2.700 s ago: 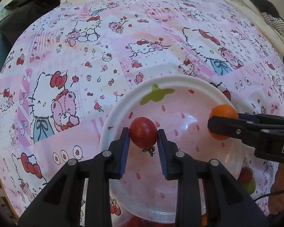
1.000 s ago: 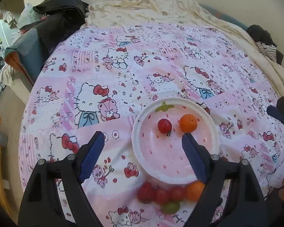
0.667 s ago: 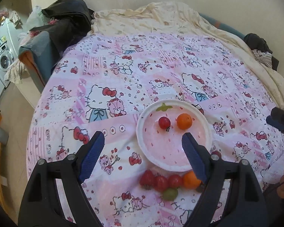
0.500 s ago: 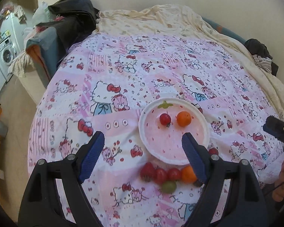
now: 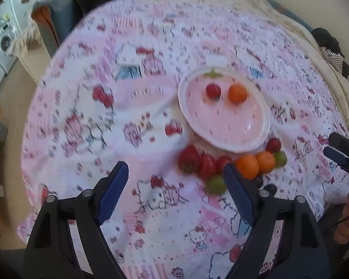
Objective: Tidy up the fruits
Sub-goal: 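Grasp a green fruit with the left gripper while the right grasps a dark purple grape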
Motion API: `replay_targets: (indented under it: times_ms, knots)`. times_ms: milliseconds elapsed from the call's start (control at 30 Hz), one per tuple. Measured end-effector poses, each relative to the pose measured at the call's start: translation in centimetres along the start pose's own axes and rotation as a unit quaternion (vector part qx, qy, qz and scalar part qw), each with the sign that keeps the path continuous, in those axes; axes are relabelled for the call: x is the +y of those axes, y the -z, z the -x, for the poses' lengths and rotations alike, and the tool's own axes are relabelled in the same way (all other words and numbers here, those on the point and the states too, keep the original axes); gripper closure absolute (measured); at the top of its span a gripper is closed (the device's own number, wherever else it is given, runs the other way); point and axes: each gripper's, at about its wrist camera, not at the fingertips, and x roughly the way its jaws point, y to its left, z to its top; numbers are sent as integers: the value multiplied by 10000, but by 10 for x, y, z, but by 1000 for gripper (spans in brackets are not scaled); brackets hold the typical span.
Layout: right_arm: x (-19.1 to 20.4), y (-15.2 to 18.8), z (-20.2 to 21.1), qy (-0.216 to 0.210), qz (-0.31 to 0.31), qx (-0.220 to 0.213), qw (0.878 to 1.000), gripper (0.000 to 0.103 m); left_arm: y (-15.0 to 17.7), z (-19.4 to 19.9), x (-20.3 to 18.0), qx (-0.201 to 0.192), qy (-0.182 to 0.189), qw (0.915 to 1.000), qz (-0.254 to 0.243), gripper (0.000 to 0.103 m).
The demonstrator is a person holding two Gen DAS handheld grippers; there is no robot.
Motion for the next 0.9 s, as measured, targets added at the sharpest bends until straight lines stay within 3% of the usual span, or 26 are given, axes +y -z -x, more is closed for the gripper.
replay_targets:
  times_ms: [100, 200, 367, 533, 667, 767, 900]
  knots:
    - [-3, -1, -4, 68, -116, 17, 9999, 5, 8, -15, -10, 301, 151, 9994, -115, 25]
    - [-5, -2, -8, 151, -121, 63, 9998, 5, 17, -36, -28, 570, 190, 9974, -401, 41]
    - [-9, -3, -13, 235, -126, 167, 9995, 5, 33, -70, -63, 994, 343, 9896, -979, 44]
    - [-9, -5, -12, 300, -44, 91, 9995, 5, 34, -77, -72, 822, 123, 9882, -1290, 47]
    - [-9, -7, -10, 261, -92, 69, 9996, 5, 34, -80, -74, 803, 85, 9868, -1403, 66]
    - [-9, -8, -10, 251, -101, 59, 9996, 5, 33, -78, -67, 873, 356, 9883, -1197, 76]
    - [-8, -7, -12, 285, -56, 114, 9995, 5, 37, -71, -61, 853, 382, 9888, -1164, 77]
